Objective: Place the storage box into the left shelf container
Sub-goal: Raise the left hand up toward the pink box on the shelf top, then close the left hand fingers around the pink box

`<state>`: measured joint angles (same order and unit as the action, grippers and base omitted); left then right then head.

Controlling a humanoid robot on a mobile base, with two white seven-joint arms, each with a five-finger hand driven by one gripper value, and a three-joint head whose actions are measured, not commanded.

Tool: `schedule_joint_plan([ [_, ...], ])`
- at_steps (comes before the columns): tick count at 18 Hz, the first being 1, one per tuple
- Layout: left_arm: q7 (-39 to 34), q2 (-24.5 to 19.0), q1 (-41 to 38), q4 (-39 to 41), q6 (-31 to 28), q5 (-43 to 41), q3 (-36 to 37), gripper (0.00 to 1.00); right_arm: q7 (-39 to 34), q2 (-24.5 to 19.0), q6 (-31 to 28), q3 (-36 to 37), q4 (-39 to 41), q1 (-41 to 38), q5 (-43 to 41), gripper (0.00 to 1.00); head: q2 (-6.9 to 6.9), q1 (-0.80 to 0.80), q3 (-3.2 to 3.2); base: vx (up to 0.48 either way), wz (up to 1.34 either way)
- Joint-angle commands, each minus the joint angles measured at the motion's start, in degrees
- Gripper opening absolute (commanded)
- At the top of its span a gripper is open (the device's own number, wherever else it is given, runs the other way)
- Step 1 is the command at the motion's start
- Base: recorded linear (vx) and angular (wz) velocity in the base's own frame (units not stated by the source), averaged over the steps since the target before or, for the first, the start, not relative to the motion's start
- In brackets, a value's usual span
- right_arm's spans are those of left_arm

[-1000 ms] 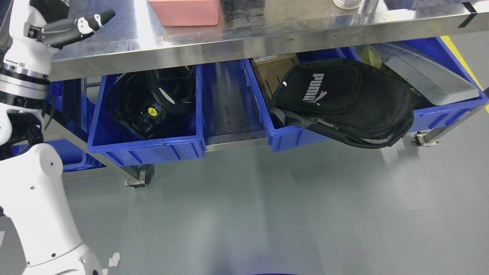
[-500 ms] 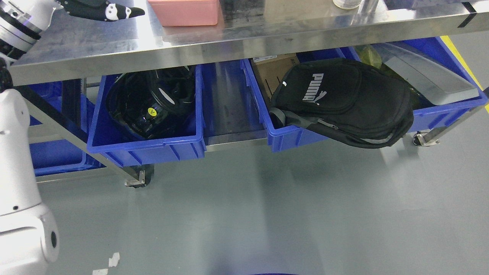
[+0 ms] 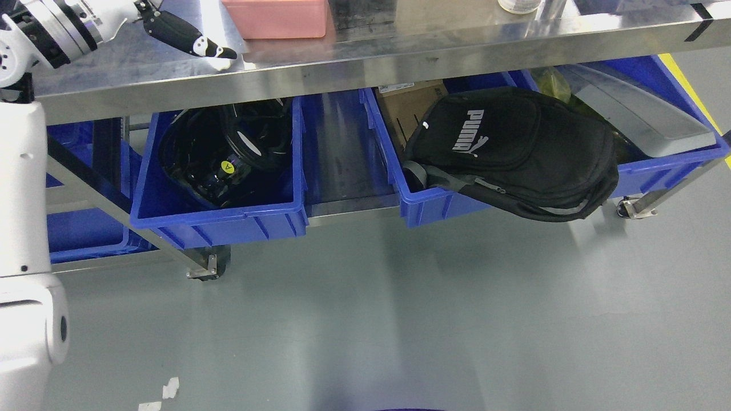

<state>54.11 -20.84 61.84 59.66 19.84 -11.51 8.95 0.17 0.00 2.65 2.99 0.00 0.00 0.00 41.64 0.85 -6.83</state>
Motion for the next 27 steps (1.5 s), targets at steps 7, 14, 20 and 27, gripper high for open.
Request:
schedule_joint_plan([
  [7,-0.6,8.6,8.1,-20.5,-0.1,-8.6,4.3,0.98,-0.1,1.0,0.2,0.0,1.0,0.3,-1.2,1.0,-0.01,0.0,0.0,0.0,0.0],
  [14,-0.1,13.0,16.1,-31.6,-0.1,-17.2,4.9,0.95,-0.1,1.0,0.2,0.0,1.0,0.3,-1.2,1.0,-0.01,0.0,0.0,0.0,0.0],
  [20,4.7,14.4,17.4,-33.3,0.0,-18.0,4.6,0.69,0.0,1.0,0.2,0.0,1.0,0.2,-1.2,1.0,-0.01,0.0,0.0,0.0,0.0],
  [27,5.6,14.2,16.9,-33.7,6.6,-17.9,0.6,0.17,0.0,1.0,0.2,0.0,1.0,0.3,-1.2,1.0,-0.01,0.0,0.0,0.008,0.11],
])
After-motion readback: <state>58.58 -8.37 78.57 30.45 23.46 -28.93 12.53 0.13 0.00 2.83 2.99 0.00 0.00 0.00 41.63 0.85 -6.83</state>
